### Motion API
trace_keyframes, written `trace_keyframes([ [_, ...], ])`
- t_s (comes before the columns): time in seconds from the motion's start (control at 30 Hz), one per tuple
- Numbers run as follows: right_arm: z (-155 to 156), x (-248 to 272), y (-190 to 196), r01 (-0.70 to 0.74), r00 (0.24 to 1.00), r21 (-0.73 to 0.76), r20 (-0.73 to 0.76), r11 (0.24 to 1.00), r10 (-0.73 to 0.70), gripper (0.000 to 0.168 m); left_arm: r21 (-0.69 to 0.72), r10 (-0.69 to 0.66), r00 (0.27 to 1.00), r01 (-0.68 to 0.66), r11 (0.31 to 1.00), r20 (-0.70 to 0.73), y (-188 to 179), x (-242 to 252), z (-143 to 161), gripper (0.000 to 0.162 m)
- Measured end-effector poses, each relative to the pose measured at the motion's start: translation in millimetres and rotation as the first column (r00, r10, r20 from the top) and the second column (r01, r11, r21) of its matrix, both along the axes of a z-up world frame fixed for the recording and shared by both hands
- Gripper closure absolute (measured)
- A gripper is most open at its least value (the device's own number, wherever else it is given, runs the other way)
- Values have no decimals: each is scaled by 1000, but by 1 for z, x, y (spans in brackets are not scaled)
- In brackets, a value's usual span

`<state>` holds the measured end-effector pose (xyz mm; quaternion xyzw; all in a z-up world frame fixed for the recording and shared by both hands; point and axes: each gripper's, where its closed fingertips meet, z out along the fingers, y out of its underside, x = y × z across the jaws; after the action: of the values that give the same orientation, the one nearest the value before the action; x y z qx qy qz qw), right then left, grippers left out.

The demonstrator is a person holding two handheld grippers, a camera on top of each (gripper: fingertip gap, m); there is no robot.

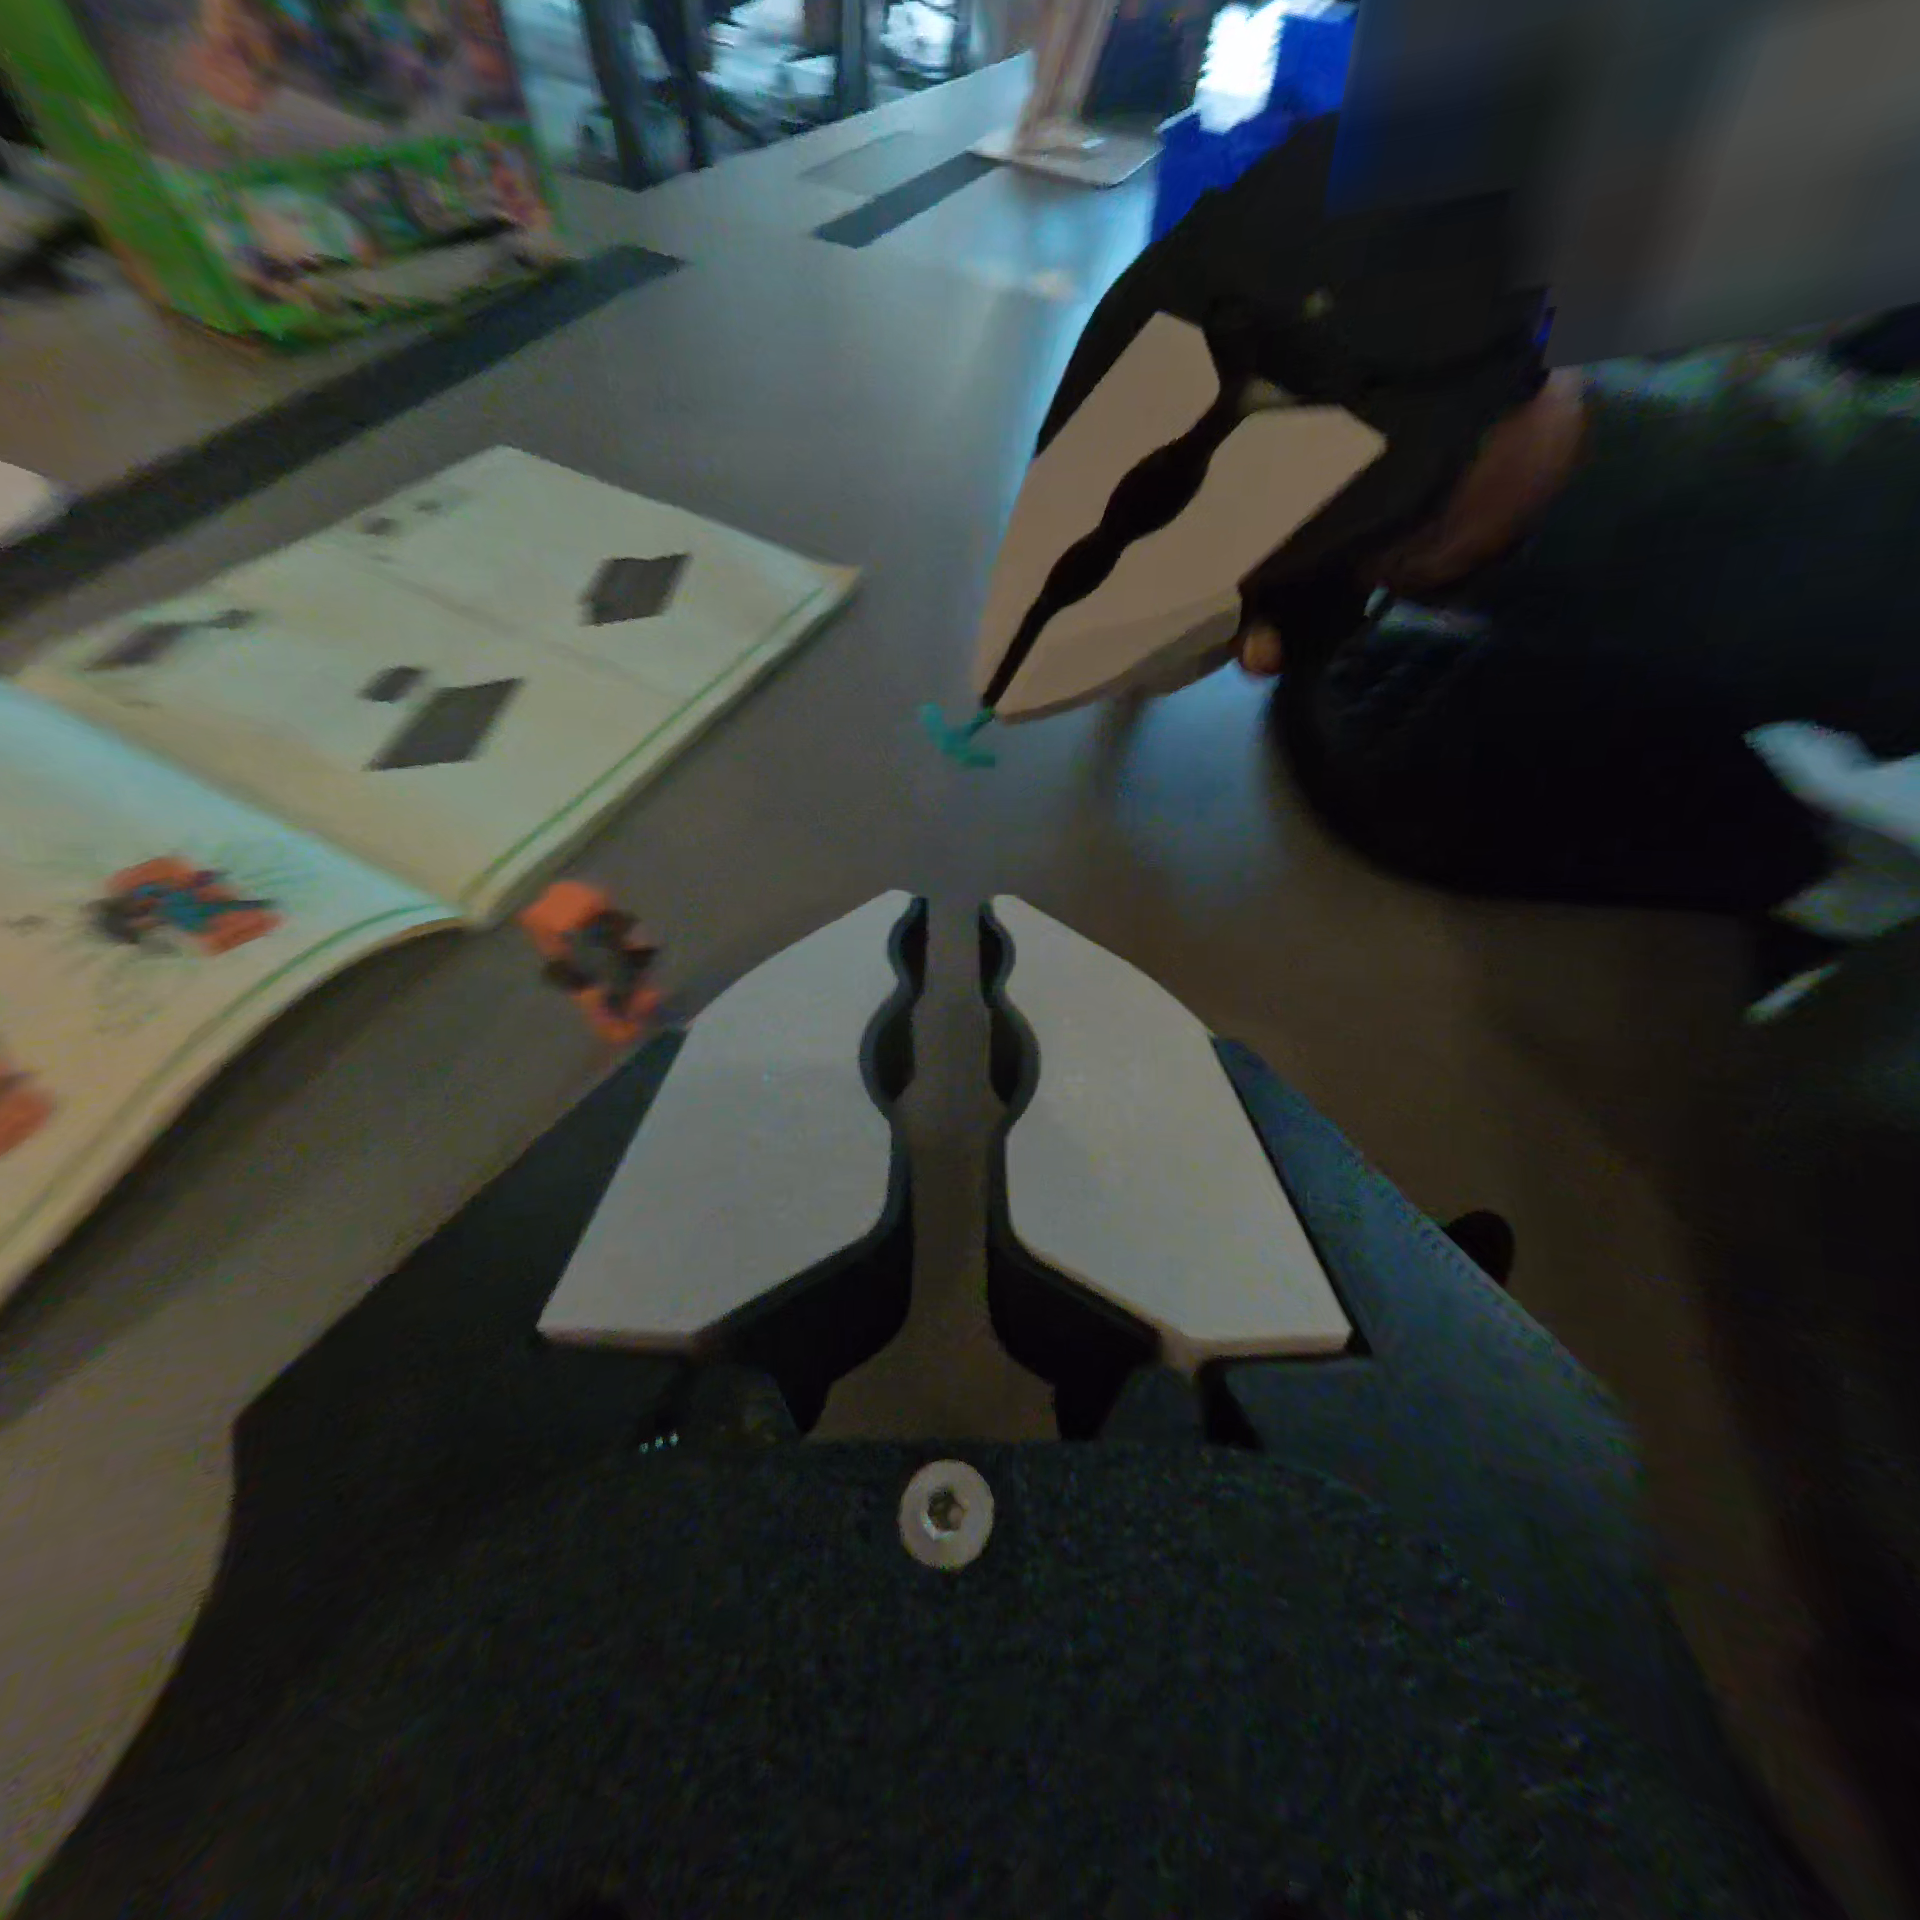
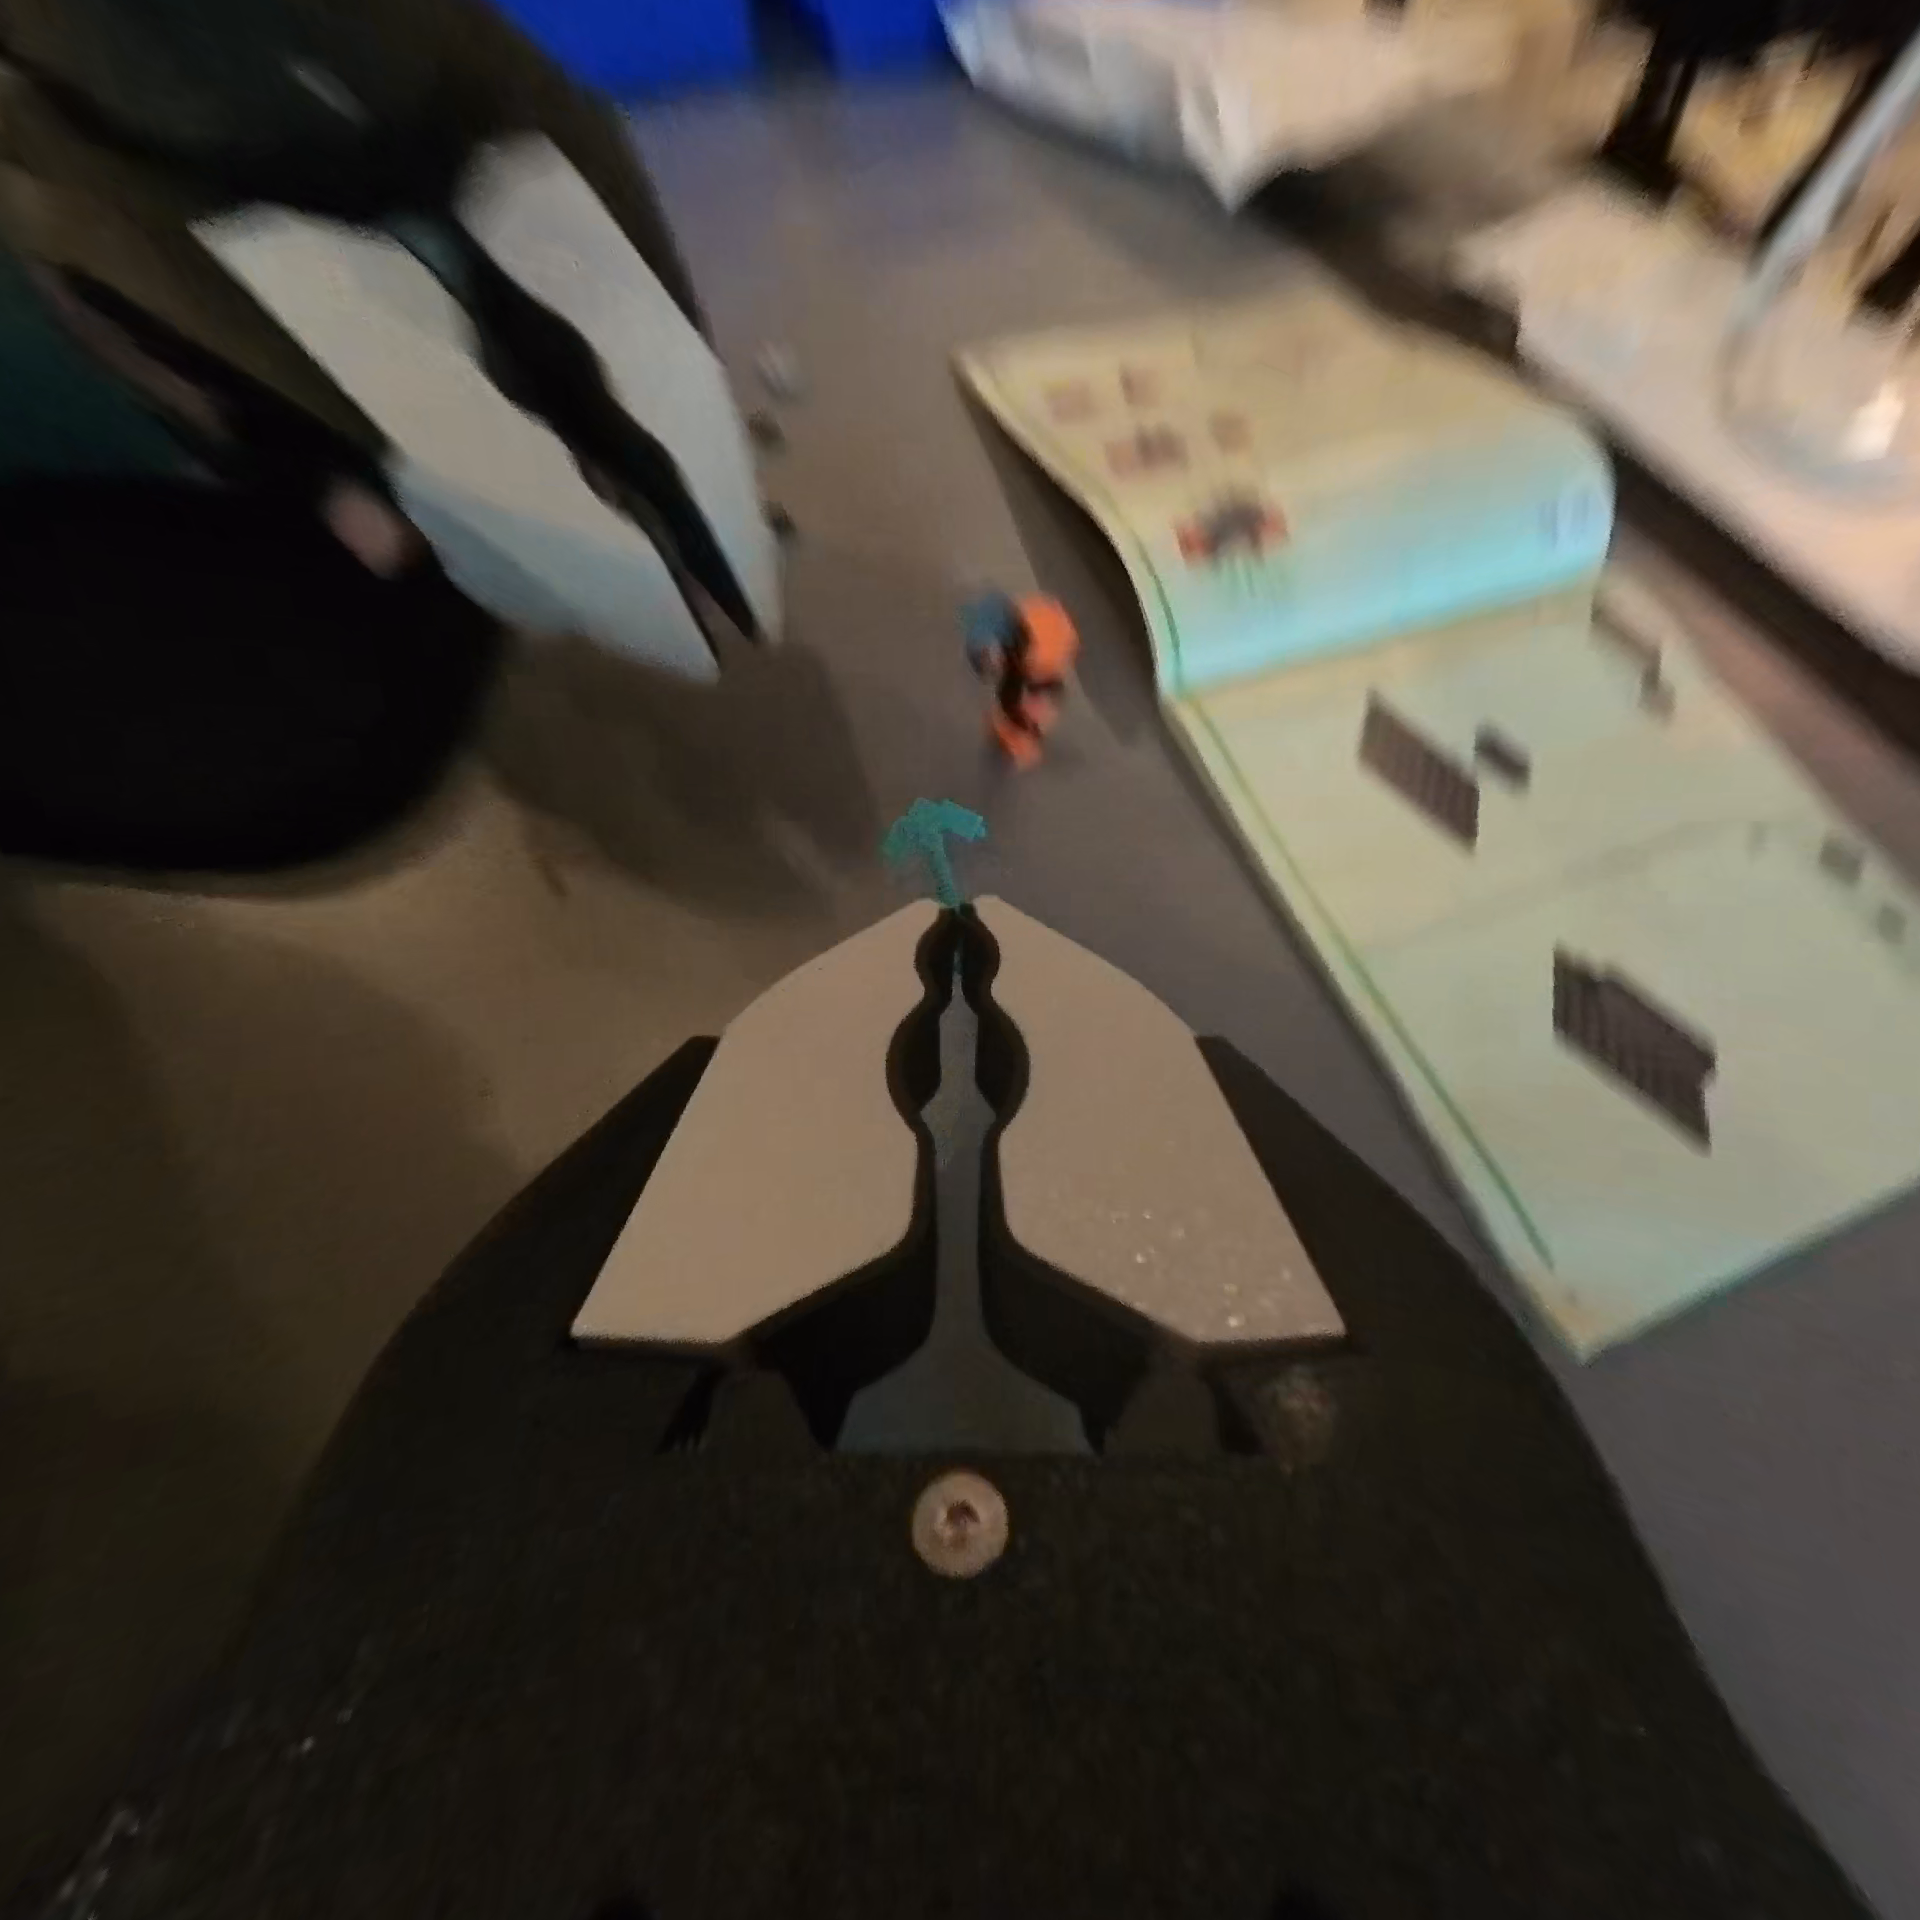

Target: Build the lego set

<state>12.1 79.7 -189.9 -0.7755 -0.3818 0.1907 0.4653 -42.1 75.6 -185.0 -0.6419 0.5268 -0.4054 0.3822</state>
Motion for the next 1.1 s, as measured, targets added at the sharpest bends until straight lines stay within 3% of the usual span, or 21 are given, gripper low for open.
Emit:
trace_keyframes([
  [0.13, 15, -16, -9, -51, 998, 133, -17, 990, 54, 168, -171, -38, 997, 49, 984, 68, -12, 10, 9, 141],
  [0.27, 16, -24, -16, -88, 996, 162, -11, 983, 91, 168, -261, -39, 993, 68, 963, 113, -18, 16, 19, 142],
  [0.47, 9, -24, -21, -106, 994, 160, 48, 981, 100, 168, -241, -20, 999, 26, 970, 27, -20, 19, 8, 145],
  [0.7, -20, -40, -51, -256, 963, -31, 79, 966, 257, 168, -125, 51, 997, -58, 990, -61, -13, 2, -1, 148],
  [0.77, -30, -50, -57, -306, 944, -86, 101, 948, 314, 154, -85, 69, 993, -77, 993, -90, -12, -3, -5, 148],
  [0.9, -44, -62, -62, -458, 863, -109, 185, 882, 471, 148, -39, 96, 989, -101, 994, -110, -14, -10, -8, 149],
  [1.1, -50, -68, -53, -696, 625, -229, 276, 681, 731, 149, -14, 148, 985, -150, 989, -91, -16, -23, -4, 148],
])
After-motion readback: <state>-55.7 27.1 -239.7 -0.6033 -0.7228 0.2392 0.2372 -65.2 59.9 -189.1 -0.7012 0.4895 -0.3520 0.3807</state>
